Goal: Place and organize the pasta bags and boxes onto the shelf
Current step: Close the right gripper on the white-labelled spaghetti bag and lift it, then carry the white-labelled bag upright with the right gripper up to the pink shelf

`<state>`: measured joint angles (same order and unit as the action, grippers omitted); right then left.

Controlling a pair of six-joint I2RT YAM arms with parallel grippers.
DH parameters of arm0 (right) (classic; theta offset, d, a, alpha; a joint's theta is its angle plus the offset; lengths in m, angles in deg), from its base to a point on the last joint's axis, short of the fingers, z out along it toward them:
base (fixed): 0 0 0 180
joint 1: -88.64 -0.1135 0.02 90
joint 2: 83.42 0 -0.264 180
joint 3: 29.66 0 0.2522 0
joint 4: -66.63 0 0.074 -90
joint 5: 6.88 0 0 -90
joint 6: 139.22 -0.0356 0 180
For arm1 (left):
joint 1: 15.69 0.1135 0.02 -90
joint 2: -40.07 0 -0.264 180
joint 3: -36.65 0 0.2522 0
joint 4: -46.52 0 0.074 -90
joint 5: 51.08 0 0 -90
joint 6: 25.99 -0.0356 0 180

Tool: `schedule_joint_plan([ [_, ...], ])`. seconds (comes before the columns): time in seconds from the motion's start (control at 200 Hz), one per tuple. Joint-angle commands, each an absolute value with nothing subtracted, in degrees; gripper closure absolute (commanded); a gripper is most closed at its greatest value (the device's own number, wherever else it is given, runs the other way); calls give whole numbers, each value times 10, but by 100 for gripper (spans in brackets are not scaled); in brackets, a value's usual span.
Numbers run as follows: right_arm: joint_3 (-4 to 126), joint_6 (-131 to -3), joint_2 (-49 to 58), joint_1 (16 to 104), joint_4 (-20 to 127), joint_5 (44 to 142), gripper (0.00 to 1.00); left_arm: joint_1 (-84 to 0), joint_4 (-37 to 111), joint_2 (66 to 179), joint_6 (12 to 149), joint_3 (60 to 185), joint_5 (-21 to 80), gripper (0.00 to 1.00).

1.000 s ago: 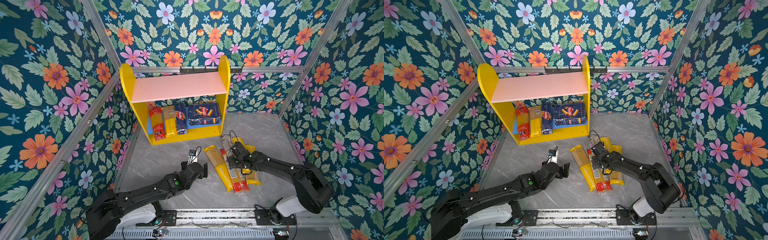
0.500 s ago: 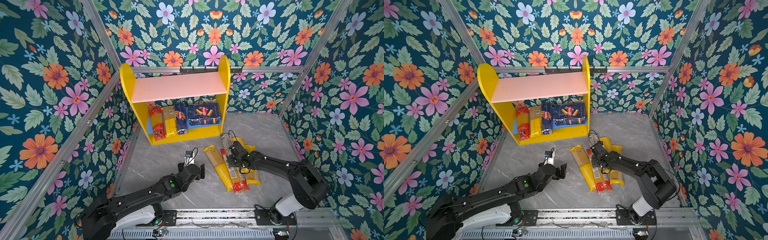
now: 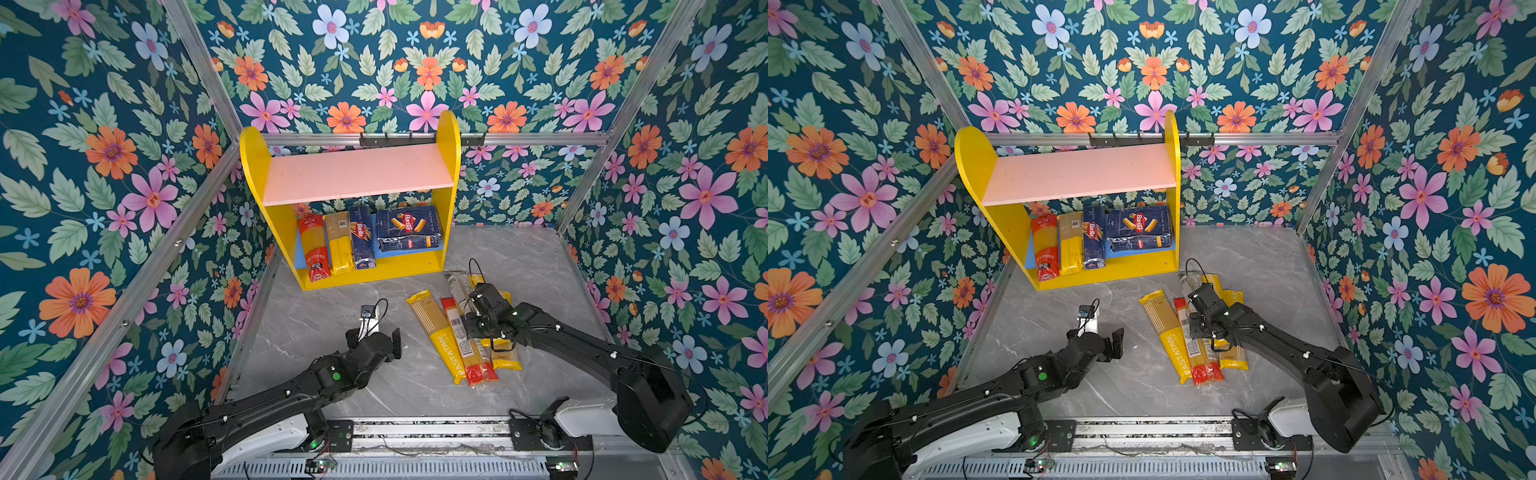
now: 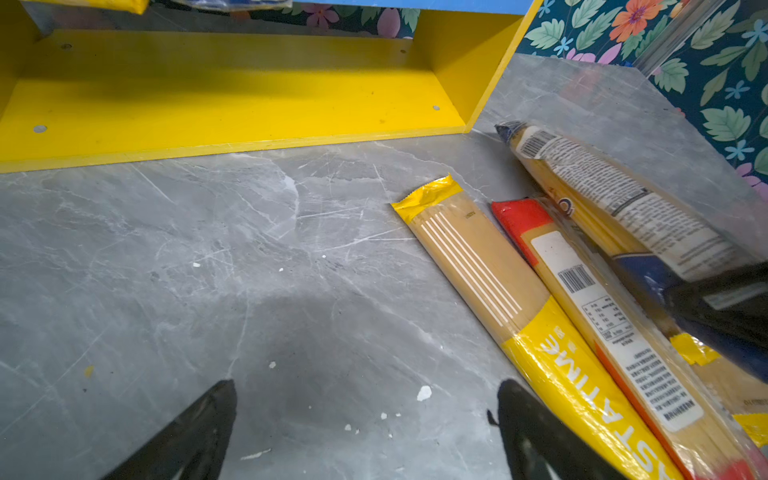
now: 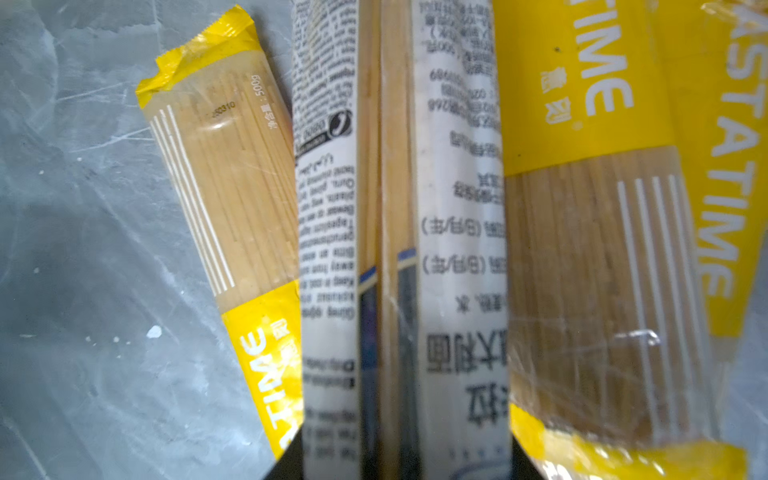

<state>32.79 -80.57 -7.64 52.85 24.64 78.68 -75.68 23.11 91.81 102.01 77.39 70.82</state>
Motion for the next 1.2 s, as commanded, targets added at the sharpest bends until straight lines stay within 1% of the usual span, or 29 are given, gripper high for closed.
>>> schedule_joint_plan([
  [0.0, 342, -805, -112, 523, 251, 777, 74, -756, 194, 903, 1035, 773, 740, 0],
  [0.245, 409, -808, -191, 468, 153, 732, 75, -757, 153, 858, 1043, 766, 756, 0],
  [0.5, 537, -803, -203, 358, 55, 634, 75, -757, 138, 825, 1049, 760, 758, 0],
  [0.63, 621, -789, -177, 310, 20, 593, 75, -757, 129, 819, 1049, 760, 759, 0],
  [0.73, 680, -771, -150, 292, 8, 577, 76, -757, 126, 813, 1048, 761, 759, 0],
  [0.965, 815, -707, -81, 290, -2, 560, 76, -757, 117, 792, 1037, 764, 762, 0],
  [1.195, 1016, -605, 30, 290, -31, 516, 75, -757, 101, 805, 1013, 787, 784, 0],
])
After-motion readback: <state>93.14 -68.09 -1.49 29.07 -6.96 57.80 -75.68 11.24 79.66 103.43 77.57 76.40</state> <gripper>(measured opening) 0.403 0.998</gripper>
